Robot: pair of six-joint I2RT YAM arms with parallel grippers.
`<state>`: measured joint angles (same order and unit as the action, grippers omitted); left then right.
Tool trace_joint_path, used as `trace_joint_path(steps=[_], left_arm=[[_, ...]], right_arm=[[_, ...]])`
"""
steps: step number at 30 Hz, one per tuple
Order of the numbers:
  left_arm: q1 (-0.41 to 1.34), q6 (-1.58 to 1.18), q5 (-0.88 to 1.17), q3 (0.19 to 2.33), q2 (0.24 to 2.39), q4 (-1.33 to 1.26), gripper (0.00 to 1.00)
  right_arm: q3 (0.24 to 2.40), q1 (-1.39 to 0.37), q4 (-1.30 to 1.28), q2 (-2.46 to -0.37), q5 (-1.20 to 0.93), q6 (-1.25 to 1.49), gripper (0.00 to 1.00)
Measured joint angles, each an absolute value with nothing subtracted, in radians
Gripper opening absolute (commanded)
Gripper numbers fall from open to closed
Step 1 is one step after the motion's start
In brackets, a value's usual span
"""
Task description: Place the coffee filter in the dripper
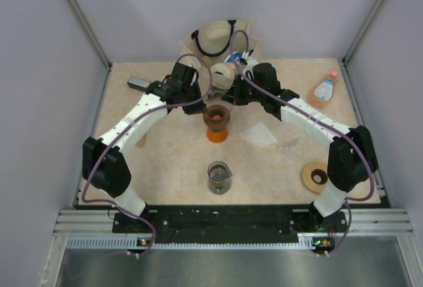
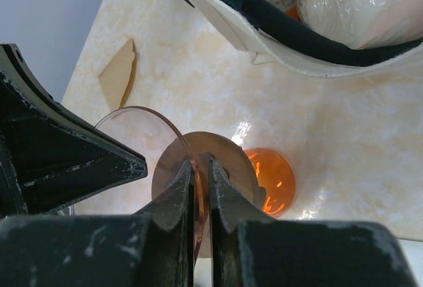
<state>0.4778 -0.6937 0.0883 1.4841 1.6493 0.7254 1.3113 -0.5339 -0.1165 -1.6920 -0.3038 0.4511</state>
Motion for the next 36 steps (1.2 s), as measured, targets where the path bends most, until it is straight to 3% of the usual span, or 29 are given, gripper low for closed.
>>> trace_joint_path(steps=[11, 22, 36], left_arm=[[0.477, -0.684, 0.102, 1.500, 1.650, 0.731, 0.00], [0.475, -0.663, 0.120, 1.525, 1.664, 0.748, 0.00], [0.475, -0.641, 0.140, 1.546, 1.685, 0.776, 0.24]], right_arm=[[1.348, -0.537, -0.163, -1.684, -0.290, 0.438, 0.00], [1.444, -0.540, -0.293, -1.712, -0.297, 0.393, 0.13], [1.516, -0.534, -0.406, -1.740, -0.312, 0.384, 0.25]])
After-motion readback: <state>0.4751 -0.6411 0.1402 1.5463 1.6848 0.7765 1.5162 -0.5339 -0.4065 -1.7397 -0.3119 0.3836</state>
